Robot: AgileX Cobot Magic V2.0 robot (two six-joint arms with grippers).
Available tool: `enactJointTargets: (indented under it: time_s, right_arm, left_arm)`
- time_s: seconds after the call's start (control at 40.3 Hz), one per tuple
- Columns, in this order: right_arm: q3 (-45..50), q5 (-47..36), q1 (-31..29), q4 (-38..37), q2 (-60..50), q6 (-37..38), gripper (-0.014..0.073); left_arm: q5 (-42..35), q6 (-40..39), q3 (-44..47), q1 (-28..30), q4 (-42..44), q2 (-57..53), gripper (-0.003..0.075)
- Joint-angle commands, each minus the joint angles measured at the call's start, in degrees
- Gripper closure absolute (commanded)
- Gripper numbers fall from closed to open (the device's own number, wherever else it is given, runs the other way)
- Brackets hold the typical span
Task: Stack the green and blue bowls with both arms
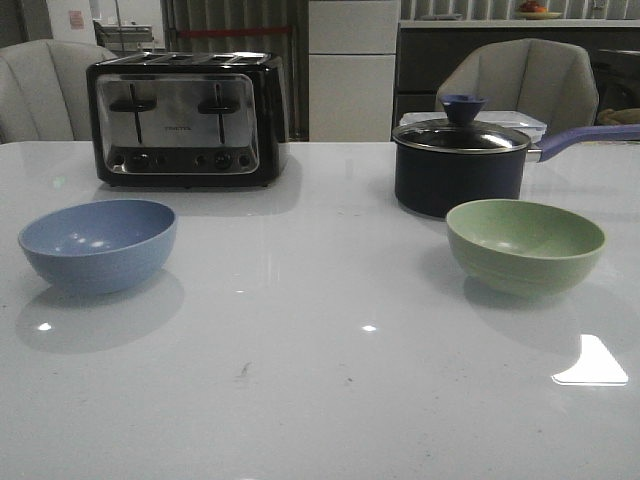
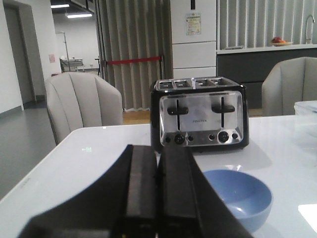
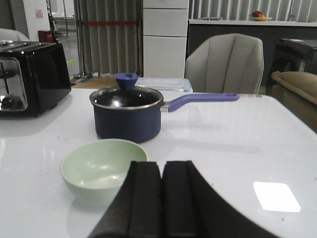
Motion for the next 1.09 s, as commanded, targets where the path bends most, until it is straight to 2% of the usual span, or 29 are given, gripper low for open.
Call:
enactJointTargets:
  time_s: [0.0,0.174,0.347,0.446,0.719,0.917,0.967,1.066]
  right_arm:
    - [-6.8,-4.6,-0.2,-0.4,-1.0,0.0,0.0537]
    - [-18.0,1.8,-0.2,-0.4,1.6,0.0,0.0537]
    - [-28.7,11.2,-0.2,-0.4,11.1,0.0,0.0537]
    - [-31.7,17.4,-0.2,-0.4,16.6,0.0,0.0537]
    - [-32.0,29.3,-0.2,-0.4,32.6,0.0,0.0537]
    - [-32.0,33.3,-0.2,-0.4,42.3,0.0,0.0529]
    - [-32.0,33.3,-0.2,-0.4,43.9,0.0,0.0433]
    - [-32.2,31.4,-0.2,0.1,47.1,0.0,0.0133]
  left_arm:
    - [-6.5,-0.2,-5.6,-0.2,-0.4,-1.1,0.0624]
    - [-2.3,-0.2,-16.2,-0.2,-0.3,1.1,0.0624]
    - [9.4,-0.2,-27.1,-0.2,-0.2,8.5,0.0624]
    - [17.5,-0.2,-31.2,-0.2,-0.2,13.7,0.0624]
    - [30.8,-0.2,-31.4,-0.2,-0.2,25.9,0.0624]
    - [30.3,-0.2,-30.9,-0.2,-0.2,32.4,0.0615]
    - [30.3,-0.2,-30.9,-0.2,-0.2,33.6,0.0554]
    - [30.3,-0.2,-30.9,-0.2,-0.2,35.1,0.0274]
